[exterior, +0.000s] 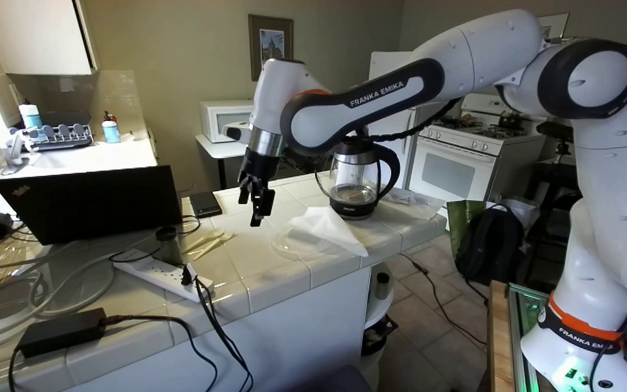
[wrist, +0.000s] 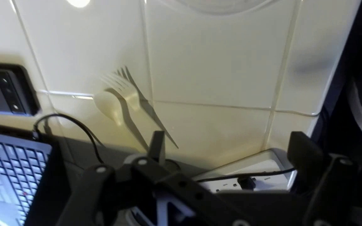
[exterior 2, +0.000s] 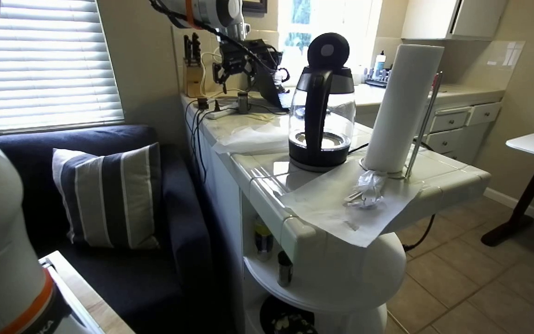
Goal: Move the plastic fork to the right
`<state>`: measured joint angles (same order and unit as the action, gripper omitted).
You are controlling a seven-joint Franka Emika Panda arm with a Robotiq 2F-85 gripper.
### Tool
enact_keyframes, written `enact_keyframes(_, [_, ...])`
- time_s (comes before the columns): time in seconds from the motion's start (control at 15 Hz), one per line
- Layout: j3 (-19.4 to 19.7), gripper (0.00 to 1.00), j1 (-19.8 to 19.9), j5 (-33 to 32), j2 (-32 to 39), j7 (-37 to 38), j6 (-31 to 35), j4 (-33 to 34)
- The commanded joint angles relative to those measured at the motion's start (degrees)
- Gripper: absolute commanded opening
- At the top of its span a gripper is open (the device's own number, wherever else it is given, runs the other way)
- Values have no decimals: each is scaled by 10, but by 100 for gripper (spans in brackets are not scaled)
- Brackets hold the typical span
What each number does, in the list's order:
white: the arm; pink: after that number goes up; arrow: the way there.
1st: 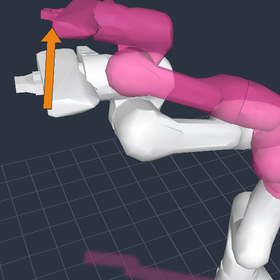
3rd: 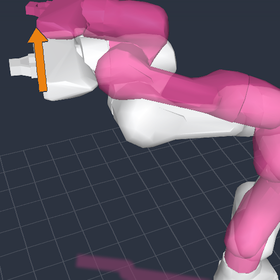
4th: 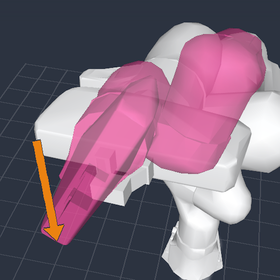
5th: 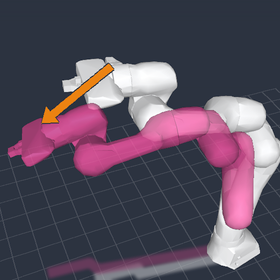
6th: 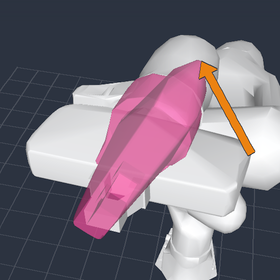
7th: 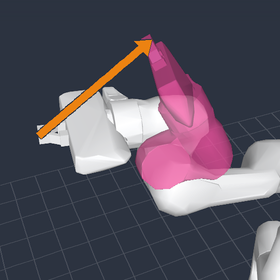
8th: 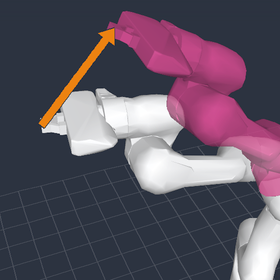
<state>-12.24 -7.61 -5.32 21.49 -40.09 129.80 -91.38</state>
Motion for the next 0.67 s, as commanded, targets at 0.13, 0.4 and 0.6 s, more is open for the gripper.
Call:
enact_keyframes(0.13, [-2, 100, -3, 0, 13, 0, -2, 13])
enact_keyframes(0.4, [0, 100, -1, 0, 7, 0, -2, 13])
enact_keyframes(0.6, [0, 100, -1, 0, 7, 0, -2, 13])
